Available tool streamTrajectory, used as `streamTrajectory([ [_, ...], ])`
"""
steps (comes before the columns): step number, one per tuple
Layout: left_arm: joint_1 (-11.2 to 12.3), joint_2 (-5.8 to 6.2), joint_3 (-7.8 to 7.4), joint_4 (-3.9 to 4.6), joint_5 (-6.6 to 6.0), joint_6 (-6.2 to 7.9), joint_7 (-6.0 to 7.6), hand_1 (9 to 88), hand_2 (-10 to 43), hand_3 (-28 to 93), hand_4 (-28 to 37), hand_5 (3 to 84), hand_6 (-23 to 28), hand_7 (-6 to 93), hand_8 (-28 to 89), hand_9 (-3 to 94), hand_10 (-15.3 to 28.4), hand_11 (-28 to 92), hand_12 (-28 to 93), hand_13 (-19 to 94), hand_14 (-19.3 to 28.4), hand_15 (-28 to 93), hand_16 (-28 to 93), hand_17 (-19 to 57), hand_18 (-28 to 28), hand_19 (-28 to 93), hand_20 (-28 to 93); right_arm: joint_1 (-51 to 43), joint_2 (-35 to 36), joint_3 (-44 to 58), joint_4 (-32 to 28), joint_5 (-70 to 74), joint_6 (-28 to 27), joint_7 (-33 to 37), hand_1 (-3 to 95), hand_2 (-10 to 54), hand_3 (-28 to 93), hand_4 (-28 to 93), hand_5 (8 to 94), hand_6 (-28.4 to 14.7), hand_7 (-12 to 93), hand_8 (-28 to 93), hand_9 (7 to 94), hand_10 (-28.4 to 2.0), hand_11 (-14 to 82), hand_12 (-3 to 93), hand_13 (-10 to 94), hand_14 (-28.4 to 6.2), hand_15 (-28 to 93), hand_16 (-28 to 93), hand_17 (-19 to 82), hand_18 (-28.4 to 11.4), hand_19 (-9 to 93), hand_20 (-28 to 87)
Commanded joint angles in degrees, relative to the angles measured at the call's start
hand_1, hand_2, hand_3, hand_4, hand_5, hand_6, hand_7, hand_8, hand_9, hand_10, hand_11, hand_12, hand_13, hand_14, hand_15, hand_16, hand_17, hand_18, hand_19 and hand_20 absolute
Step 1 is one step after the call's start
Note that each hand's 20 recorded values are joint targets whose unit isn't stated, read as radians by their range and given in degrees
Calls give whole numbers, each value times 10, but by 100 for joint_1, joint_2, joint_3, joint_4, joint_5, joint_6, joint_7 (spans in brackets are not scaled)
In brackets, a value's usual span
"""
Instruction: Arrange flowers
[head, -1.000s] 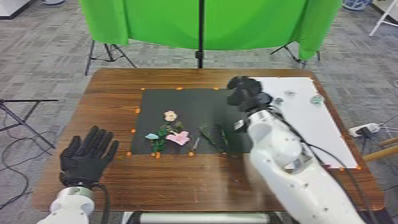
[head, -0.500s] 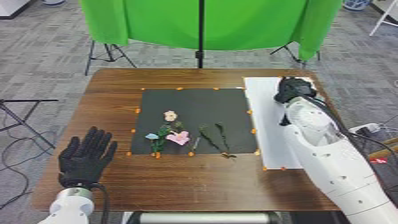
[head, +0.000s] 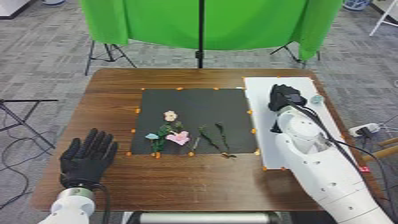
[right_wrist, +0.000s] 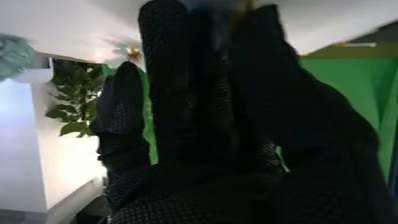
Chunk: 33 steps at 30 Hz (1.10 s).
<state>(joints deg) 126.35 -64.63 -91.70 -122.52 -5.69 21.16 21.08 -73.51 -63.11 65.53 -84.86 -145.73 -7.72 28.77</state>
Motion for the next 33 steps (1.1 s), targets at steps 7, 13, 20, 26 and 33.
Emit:
streamTrajectory([
  [7, 146, -23, -22, -4, -110, -14, -38, 292, 147, 812, -283, 470, 107, 140, -100, 394, 161, 292, 115, 301, 171, 473, -92, -81, 148, 427, 174, -361, 53, -230, -1126, 522, 541, -156, 627, -95, 688, -283, 797, 9, 344, 4, 888, -108, 102, 408, 741, -71, 392, 404, 348, -228, 872, 393],
  [13, 72, -68, 71, 35, -113, -24, -169, 291, 148, 814, -283, 473, 108, 139, -99, 395, 160, 292, 115, 303, 171, 474, -92, -81, 148, 426, 174, -429, -282, -865, -1857, 853, 445, -562, 626, -95, 694, -283, 799, 6, 342, 11, 888, -108, 103, 411, 740, -72, 399, 402, 349, -230, 878, 394],
  [20, -43, -20, 138, 77, -74, -35, -215, 291, 149, 813, -283, 474, 108, 138, -99, 396, 159, 293, 115, 303, 171, 474, -93, -81, 148, 427, 173, -258, -682, -1633, -1718, 387, 263, -1147, 623, -95, 701, -283, 795, 3, 341, 15, 882, -113, 100, 408, 735, -70, 402, 400, 349, -229, 880, 392],
  [26, -85, 10, 160, 85, -103, -17, -206, 291, 150, 813, -283, 474, 108, 137, -99, 397, 160, 292, 115, 303, 171, 475, -92, -80, 148, 427, 173, -138, -839, -1769, -1423, 232, 365, -1070, 623, -95, 699, -283, 791, 3, 344, 15, 879, -112, 99, 405, 732, -71, 403, 399, 347, -230, 881, 392],
  [33, -43, 13, 130, 70, -143, 1, -155, 291, 150, 813, -283, 475, 108, 138, -98, 396, 160, 292, 115, 303, 171, 475, -92, -80, 148, 426, 173, -185, -763, -1762, -1431, 111, 422, -985, 622, -95, 698, -283, 782, 2, 348, 13, 870, -112, 101, 406, 724, -70, 408, 398, 343, -230, 883, 394],
])
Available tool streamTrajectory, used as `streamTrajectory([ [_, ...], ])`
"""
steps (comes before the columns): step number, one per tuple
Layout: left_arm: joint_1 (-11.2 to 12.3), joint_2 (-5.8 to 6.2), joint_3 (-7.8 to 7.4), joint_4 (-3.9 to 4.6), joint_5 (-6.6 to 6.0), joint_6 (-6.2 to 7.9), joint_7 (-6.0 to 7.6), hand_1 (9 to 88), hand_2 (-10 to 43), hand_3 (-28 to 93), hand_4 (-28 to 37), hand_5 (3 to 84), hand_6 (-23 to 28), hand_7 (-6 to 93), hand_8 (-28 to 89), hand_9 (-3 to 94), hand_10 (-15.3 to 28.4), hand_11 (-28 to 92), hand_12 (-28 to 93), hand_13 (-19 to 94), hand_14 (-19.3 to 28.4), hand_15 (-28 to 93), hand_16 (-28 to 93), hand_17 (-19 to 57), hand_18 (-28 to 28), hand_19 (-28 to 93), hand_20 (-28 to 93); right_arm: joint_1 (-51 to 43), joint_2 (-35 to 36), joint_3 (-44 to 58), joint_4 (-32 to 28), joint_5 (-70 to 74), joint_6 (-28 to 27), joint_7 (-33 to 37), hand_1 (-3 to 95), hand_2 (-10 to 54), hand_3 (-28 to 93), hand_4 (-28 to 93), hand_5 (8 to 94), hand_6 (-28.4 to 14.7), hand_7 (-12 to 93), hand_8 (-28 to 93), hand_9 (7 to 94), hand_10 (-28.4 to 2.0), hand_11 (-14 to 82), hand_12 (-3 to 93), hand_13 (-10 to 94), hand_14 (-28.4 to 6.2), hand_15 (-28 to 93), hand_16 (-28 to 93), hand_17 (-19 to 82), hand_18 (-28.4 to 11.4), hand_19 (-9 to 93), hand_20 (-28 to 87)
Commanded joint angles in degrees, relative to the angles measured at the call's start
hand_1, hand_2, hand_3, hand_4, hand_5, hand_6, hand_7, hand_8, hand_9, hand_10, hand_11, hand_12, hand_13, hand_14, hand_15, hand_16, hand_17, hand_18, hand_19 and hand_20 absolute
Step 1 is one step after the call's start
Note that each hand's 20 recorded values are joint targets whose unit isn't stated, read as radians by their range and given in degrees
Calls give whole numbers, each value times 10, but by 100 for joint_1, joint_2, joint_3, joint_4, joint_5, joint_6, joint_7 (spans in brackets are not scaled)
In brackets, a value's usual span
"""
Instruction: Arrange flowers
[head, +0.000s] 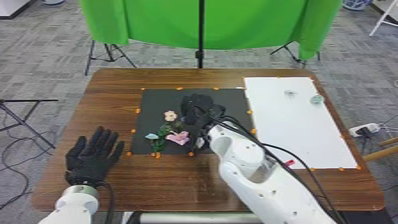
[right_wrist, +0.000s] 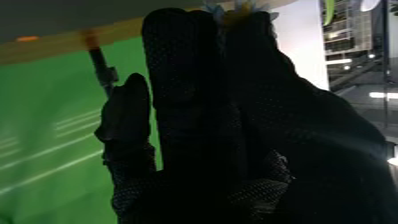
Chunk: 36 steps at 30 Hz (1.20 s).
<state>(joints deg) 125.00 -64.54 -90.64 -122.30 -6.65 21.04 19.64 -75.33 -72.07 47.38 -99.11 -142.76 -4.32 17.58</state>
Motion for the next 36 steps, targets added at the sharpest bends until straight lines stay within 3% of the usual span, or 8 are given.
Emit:
streamTrajectory([
  [1, 104, -2, 15, 42, -46, 15, -13, 291, 150, 813, -283, 475, 108, 138, -98, 396, 160, 292, 115, 303, 171, 476, -92, -80, 148, 427, 173, -22, 140, 57, -20, -198, 52, 144, 621, -95, 698, -283, 776, 2, 347, 11, 867, -111, 100, 404, 721, -70, 409, 398, 341, -230, 883, 395],
  [8, 123, -27, -14, 23, -86, 55, -22, 290, 151, 813, -283, 477, 109, 138, -99, 400, 161, 290, 116, 304, 171, 475, -93, -80, 148, 426, 173, -191, 182, 83, -93, -150, 46, 127, 614, -95, 709, -283, 740, -5, 288, -23, 828, -110, 78, 358, 693, -68, 426, 380, 335, -229, 884, 400],
  [13, 221, -19, -90, -44, -290, 119, 50, 290, 153, 814, -283, 482, 110, 140, -99, 402, 161, 291, 116, 306, 172, 480, -92, -80, 148, 429, 174, -458, 196, 157, -205, -180, -9, 104, 618, -95, 710, -283, 736, -3, 265, -25, 824, -109, 78, 355, 688, -68, 425, 377, 328, -228, 880, 401],
  [15, 202, -28, -98, -33, -239, 140, 60, 289, 153, 814, -283, 483, 110, 141, -99, 404, 161, 292, 116, 306, 173, 482, -93, -80, 148, 429, 174, -497, 200, 194, -230, -147, -99, 133, 619, -95, 711, -283, 732, -2, 252, -27, 820, -109, 77, 352, 686, -68, 423, 376, 326, -229, 878, 402],
  [21, 169, -81, -82, -56, -357, 329, 86, 288, 154, 816, -283, 490, 112, 144, -101, 409, 162, 297, 116, 309, 174, 482, -96, -79, 149, 430, 173, -479, 202, 230, -209, -147, 4, 150, 610, -95, 711, -283, 663, -5, 166, -128, 730, -129, 149, 225, 665, -69, 416, 366, 320, -232, 872, 404],
  [23, 153, -91, -79, -34, -333, 286, 67, 288, 154, 819, -283, 494, 113, 145, -100, 412, 162, 299, 116, 310, 174, 482, -96, -79, 149, 430, 173, -459, 205, 242, -216, -134, -1, 168, 606, -95, 713, -283, 646, -8, 159, -128, 700, -136, 174, 172, 660, -69, 421, 361, 317, -234, 871, 403],
  [30, 142, -82, -101, -37, -335, 311, 96, 290, 152, 820, -283, 494, 112, 149, -103, 413, 162, 301, 114, 312, 174, 485, -97, -78, 149, 431, 173, -491, 255, 299, -277, -68, 17, 178, 562, -95, 748, -283, 613, -13, 158, -128, 616, -153, 145, 153, 625, -80, 461, 331, 313, -238, 875, 401],
  [36, 179, -102, -88, -45, -303, 201, 128, 290, 151, 820, -283, 496, 112, 149, -103, 413, 162, 301, 114, 312, 175, 485, -98, -78, 149, 432, 172, -512, 368, 500, -383, -38, 64, 133, 511, -95, 799, -283, 621, -13, 159, -130, 558, -166, 114, 148, 588, -101, 511, 278, 308, -239, 880, 397],
])
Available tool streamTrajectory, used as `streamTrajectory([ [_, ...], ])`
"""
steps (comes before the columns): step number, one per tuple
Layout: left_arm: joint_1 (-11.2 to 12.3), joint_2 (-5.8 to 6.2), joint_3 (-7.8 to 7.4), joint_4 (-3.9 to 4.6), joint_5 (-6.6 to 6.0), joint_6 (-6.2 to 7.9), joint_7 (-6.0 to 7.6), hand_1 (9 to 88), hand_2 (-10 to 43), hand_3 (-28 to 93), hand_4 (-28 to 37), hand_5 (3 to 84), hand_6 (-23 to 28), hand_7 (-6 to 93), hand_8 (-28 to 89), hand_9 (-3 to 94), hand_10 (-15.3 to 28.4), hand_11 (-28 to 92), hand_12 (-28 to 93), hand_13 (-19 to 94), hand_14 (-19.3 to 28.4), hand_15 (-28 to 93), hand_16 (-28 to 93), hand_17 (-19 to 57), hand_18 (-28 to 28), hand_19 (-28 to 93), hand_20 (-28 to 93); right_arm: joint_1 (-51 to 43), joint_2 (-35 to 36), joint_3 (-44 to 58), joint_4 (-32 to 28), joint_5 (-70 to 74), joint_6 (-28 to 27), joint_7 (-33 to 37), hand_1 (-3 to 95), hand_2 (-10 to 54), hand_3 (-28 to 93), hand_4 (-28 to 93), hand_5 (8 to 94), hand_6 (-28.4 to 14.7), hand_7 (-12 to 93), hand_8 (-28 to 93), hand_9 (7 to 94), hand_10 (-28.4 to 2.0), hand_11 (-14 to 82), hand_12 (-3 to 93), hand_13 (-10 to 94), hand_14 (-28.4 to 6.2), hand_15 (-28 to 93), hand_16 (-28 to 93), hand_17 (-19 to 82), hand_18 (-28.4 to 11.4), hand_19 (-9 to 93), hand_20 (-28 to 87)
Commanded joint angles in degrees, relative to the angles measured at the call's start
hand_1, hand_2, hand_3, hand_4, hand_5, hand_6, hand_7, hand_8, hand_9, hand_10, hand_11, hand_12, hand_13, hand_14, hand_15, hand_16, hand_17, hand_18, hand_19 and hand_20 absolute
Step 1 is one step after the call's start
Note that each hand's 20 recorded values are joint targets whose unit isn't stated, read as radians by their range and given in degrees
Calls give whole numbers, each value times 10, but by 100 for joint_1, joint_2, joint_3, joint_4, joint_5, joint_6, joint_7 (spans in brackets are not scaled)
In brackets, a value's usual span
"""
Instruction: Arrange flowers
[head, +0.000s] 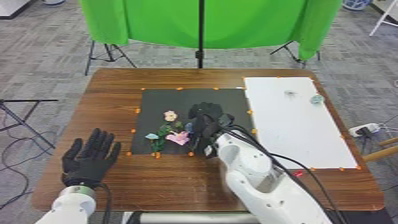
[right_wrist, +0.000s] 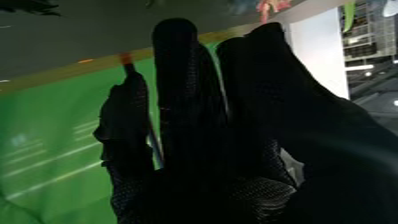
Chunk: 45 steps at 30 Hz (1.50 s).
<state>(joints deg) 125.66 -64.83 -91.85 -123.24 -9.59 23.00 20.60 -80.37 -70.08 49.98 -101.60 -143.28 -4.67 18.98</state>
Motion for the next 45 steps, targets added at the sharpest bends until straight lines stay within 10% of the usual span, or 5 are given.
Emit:
streamTrajectory([
  [1, 92, -80, 39, 58, 4, -12, 20, 290, 151, 820, -283, 495, 112, 149, -103, 414, 162, 300, 114, 312, 175, 485, -98, -78, 149, 432, 172, -1, 219, 337, -155, 24, 147, 17, 498, -95, 814, -283, 613, -16, 156, -128, 552, -168, 112, 148, 580, -108, 520, 261, 307, -239, 880, 397],
  [13, 56, -75, 124, 104, 177, -301, 52, 290, 149, 819, -283, 490, 110, 145, -102, 411, 161, 292, 114, 311, 173, 479, -97, -78, 148, 429, 171, 417, 1389, 2109, 619, 63, 634, 996, 421, -95, 878, -283, 502, -47, 156, -132, 379, -199, 94, 129, 279, -177, 269, 107, 185, -234, 723, 302],
  [30, -91, -66, 202, 103, 81, -96, 150, 292, 149, 818, -283, 496, 111, 146, -101, 416, 162, 293, 116, 314, 173, 481, -94, -78, 149, 429, 173, 1184, 1482, 2143, 2195, -175, -1833, 914, 447, -95, 882, -283, 326, -37, 119, -119, 221, -169, 33, 103, 152, -179, 49, 207, 78, -216, 592, 264],
  [36, -116, -103, 215, 83, -64, 197, 212, 291, 149, 823, -283, 503, 113, 149, -102, 421, 162, 297, 116, 318, 176, 485, -95, -76, 148, 430, 174, 925, 1361, 2226, 2443, 4, -1893, 1102, 484, -95, 824, -283, 362, -34, 136, -129, 295, -159, 67, 92, 272, -155, 94, 179, 173, -226, 637, 271],
  [45, -144, -84, 181, 11, 330, 708, 122, 292, 154, 821, -283, 517, 119, 159, -105, 430, 167, 312, 115, 320, 177, 493, -100, -76, 150, 437, 174, 307, 1468, 2105, 2542, -236, 453, 1179, 648, -95, 583, -283, 645, -7, 171, -100, 762, -114, 113, 297, 696, -60, 312, 310, 362, -210, 873, 342],
])
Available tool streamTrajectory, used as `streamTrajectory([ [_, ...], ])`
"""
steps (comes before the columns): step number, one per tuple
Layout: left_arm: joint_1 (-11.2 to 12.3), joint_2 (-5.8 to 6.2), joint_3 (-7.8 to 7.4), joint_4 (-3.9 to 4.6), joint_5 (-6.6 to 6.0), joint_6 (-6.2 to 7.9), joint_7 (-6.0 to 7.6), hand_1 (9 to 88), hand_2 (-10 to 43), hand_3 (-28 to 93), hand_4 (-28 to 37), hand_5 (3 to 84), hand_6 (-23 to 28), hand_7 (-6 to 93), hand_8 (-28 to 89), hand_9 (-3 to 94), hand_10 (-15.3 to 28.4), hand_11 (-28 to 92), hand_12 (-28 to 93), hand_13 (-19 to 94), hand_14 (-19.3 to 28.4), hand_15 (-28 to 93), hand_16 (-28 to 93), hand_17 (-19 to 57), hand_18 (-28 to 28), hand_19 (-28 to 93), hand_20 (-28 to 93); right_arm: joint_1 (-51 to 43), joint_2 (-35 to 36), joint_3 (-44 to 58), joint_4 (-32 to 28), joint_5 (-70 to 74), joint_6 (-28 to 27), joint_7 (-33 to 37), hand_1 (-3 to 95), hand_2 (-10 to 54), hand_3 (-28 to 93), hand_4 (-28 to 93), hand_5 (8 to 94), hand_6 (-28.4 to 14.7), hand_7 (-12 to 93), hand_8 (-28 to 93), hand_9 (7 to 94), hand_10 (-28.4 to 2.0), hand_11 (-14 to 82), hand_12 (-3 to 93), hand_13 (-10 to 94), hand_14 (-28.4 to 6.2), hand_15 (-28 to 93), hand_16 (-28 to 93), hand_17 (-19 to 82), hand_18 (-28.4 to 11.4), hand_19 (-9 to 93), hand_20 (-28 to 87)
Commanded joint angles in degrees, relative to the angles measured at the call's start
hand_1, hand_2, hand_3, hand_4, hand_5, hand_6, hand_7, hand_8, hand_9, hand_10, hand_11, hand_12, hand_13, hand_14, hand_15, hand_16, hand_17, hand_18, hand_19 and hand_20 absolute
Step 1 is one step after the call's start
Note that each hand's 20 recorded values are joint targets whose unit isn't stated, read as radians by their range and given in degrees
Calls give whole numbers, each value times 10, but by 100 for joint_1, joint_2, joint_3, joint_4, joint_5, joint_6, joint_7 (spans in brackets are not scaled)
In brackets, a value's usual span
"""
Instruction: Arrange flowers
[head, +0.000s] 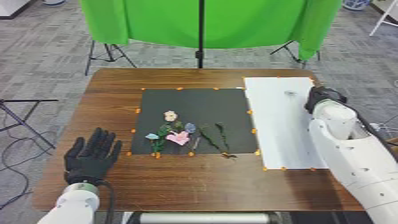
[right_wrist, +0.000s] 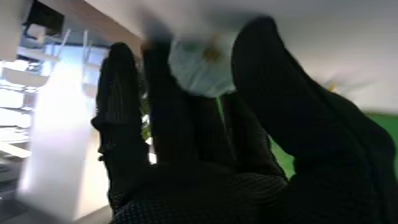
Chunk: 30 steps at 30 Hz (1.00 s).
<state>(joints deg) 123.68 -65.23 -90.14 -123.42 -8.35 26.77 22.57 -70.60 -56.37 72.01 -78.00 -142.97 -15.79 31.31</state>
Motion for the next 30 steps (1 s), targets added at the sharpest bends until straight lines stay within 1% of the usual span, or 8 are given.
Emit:
streamTrajectory([
  [1, 11, -41, 28, 3, 269, 560, -97, 292, 154, 822, -283, 519, 120, 160, -105, 432, 168, 313, 115, 320, 178, 493, -100, -76, 151, 437, 174, -678, 98, -116, 168, -287, 1611, -45, 657, -95, 585, -282, 674, -7, 183, -63, 796, -110, 109, 337, 715, -54, 332, 333, 371, -208, 887, 361],
  [6, 23, -61, 15, 5, 153, 426, -126, 292, 156, 823, -283, 529, 125, 161, -105, 439, 173, 321, 113, 320, 181, 498, -103, -77, 154, 442, 173, -701, 203, -211, -131, -157, 2040, -195, 669, -95, 660, -283, 744, 3, 261, -14, 847, -103, 155, 431, 749, -47, 407, 392, 388, -200, 909, 393],
  [12, 88, -24, -55, -6, -47, 298, -35, 293, 158, 822, -283, 530, 125, 162, -105, 439, 173, 323, 110, 320, 182, 502, -106, -77, 154, 446, 171, -737, 528, -594, -1510, 50, 2282, -830, 649, -95, 706, -283, 749, 2, 286, -25, 851, -106, 159, 432, 747, -51, 424, 385, 393, -207, 910, 394],
  [21, 125, 7, -88, -3, -10, 188, -79, 293, 158, 822, -283, 527, 123, 161, -105, 438, 172, 323, 110, 320, 180, 501, -107, -77, 153, 447, 168, -825, 736, -1369, -3311, 369, 1246, -1663, 645, -95, 711, -283, 729, -3, 282, -30, 833, -108, 158, 432, 728, -53, 429, 379, 380, -208, 910, 394],
  [24, 79, 30, -41, -47, 487, 679, -164, 293, 159, 822, -283, 526, 123, 161, -105, 438, 172, 321, 110, 320, 180, 502, -107, -77, 153, 447, 167, -796, 620, -1729, -3196, -671, 1441, -2131, 637, -95, 708, -283, 725, -5, 277, -32, 827, -110, 153, 426, 722, -54, 428, 376, 375, -212, 907, 392],
  [25, 99, 31, -37, -43, 524, 639, -164, 293, 159, 822, -283, 527, 123, 162, -105, 438, 172, 321, 110, 320, 180, 501, -107, -78, 154, 447, 166, -762, 549, -1836, -3148, -814, 1423, -2208, 635, -95, 707, -283, 722, -7, 274, -33, 826, -111, 152, 423, 721, -55, 427, 375, 373, -214, 906, 392],
  [27, 154, 27, -83, -57, 296, 474, -145, 292, 159, 823, -283, 529, 125, 163, -105, 438, 174, 322, 110, 319, 181, 501, -108, -78, 155, 448, 166, -627, 367, -2037, -3072, -879, 1166, -2222, 628, -95, 706, -283, 717, -8, 266, -36, 823, -110, 149, 419, 716, -56, 426, 373, 368, -216, 904, 392],
  [30, 129, 21, -56, -35, 294, 456, -154, 292, 159, 822, -283, 529, 126, 163, -106, 438, 175, 324, 110, 318, 181, 503, -108, -78, 155, 448, 166, -415, 155, -2294, -2882, -1009, 1032, -2251, 623, -95, 707, -283, 709, -7, 256, -36, 813, -110, 146, 417, 709, -58, 424, 372, 362, -219, 901, 391],
])
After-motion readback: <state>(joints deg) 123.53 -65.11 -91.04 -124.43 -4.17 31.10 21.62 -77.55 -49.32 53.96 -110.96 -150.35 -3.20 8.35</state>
